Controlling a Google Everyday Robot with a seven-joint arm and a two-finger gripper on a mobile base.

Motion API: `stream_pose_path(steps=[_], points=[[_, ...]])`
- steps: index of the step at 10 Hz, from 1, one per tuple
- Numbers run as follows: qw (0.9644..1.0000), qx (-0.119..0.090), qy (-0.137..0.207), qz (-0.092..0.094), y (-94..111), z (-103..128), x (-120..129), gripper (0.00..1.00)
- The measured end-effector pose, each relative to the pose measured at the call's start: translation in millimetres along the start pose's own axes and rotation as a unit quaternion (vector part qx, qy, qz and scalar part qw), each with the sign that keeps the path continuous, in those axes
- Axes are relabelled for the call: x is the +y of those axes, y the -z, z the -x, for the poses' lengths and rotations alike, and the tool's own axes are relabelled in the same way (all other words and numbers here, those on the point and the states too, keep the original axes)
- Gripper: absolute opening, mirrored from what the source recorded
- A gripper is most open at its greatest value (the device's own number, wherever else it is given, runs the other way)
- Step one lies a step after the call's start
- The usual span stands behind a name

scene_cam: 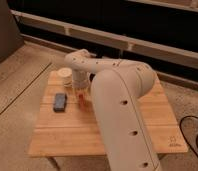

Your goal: Place the pepper on the white sponge

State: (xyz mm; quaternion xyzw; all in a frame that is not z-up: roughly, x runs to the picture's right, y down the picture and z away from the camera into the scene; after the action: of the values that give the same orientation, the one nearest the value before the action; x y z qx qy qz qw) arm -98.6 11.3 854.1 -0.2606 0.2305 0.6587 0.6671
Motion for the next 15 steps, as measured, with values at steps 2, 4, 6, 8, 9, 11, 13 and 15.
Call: stream_pose_path(steps=[2, 4, 6, 8, 9, 11, 13, 15], points=[[0.9967, -0.073, 0.035, -0.002, 55.8, 4.2, 17.1, 0.00], [0.9892, -0.123, 0.079, -0.002, 97.0, -8.2, 47.8, 0.00], [0.9840, -0.141, 0.109, -0.006, 112.0, -20.5, 70.4, 0.00], [0.9791, -0.146, 0.141, -0.013, 115.9, -35.0, 99.8, 0.00], [0.9777, -0.143, 0.153, -0.016, 114.2, -39.7, 112.2, 0.00], [0.9766, -0.125, 0.173, -0.023, 103.0, -46.1, 137.1, 0.00], [0.9769, -0.105, 0.184, -0.028, 88.0, -46.1, 151.8, 0.00], [0.9800, -0.079, 0.179, -0.034, 68.5, -42.1, 152.5, 0.00]])
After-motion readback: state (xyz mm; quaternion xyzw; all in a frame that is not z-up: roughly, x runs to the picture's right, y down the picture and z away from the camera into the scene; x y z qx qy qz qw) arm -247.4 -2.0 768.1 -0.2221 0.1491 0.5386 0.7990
